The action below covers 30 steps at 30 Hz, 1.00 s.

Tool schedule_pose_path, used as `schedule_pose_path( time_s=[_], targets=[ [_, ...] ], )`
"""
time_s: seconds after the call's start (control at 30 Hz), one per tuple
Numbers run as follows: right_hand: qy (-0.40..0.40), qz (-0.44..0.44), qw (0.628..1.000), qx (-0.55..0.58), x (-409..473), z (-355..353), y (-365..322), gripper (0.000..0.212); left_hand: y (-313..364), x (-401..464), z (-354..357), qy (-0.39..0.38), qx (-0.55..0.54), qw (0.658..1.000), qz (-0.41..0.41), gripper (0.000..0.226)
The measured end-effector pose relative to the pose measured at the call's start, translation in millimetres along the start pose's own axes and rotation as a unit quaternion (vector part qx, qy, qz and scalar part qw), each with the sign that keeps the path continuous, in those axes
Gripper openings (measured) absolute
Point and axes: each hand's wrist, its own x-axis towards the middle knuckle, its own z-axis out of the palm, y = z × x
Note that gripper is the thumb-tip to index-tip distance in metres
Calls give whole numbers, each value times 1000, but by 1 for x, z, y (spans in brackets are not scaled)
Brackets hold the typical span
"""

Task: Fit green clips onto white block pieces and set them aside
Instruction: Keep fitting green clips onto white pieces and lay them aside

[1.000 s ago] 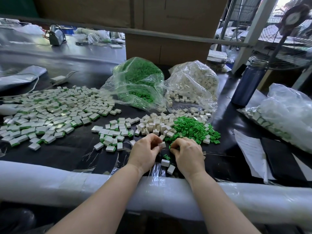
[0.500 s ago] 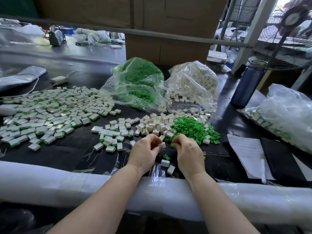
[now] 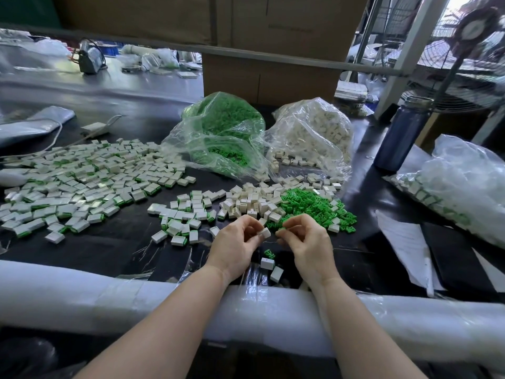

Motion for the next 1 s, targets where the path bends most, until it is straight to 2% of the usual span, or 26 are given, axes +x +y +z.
schedule_pose_path(
  time_s=[0.33, 0.53, 0.7, 0.87, 1.0],
  targets=[
    [-29, 39, 993, 109, 1, -5, 2, 13, 0, -1, 2, -57, -50, 997, -1, 11],
    [-29, 30, 996, 83, 2, -4, 4, 14, 0, 0, 2, -46, -59, 997, 11, 18],
    [-28, 31, 996, 83, 2, -4, 4, 14, -1, 0, 1, -38, -64, 997, 7, 9],
    [-34, 23, 997, 60, 1, -3, 4, 15, -1, -1, 2, -31, -61, 997, 19, 14],
    [-53, 16, 997, 62, -1, -1, 1, 11, -1, 0, 1, -1, -61, 998, 9, 16]
  ],
)
